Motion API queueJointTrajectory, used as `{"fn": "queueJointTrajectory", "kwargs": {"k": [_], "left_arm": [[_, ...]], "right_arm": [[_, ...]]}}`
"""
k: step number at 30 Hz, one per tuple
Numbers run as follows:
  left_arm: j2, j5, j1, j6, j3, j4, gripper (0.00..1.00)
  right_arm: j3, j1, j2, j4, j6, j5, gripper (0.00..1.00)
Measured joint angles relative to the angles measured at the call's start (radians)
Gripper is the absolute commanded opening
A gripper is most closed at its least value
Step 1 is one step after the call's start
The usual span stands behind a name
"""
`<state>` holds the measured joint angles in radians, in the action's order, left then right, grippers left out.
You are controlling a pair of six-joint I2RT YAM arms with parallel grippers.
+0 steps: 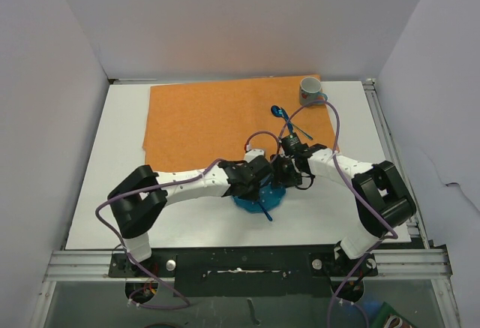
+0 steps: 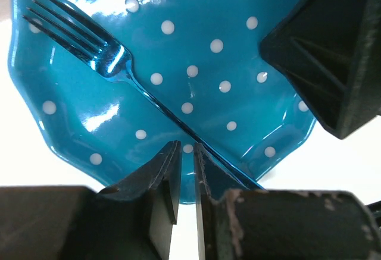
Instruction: Set the dinner table for one person
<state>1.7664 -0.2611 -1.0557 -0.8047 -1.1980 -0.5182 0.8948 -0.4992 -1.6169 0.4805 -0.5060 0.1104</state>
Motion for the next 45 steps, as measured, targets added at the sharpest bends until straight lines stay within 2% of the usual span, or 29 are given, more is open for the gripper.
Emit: {"fn": "queueJointTrajectory", "kwargs": {"k": [22,45], "left_arm": [[0.093,0.039,-0.005,-0.034,-0.062,-0.002,0.22],[0.167,0.094,0.003,-0.039,-0.119,0.018,0.22]], "right_arm": [[-0.01,0.001,0.006,-0.025,0.003,0.016,0.55],[-0.029,0.014,0.016,-0.063,0.018,0.029,0.55]]}}
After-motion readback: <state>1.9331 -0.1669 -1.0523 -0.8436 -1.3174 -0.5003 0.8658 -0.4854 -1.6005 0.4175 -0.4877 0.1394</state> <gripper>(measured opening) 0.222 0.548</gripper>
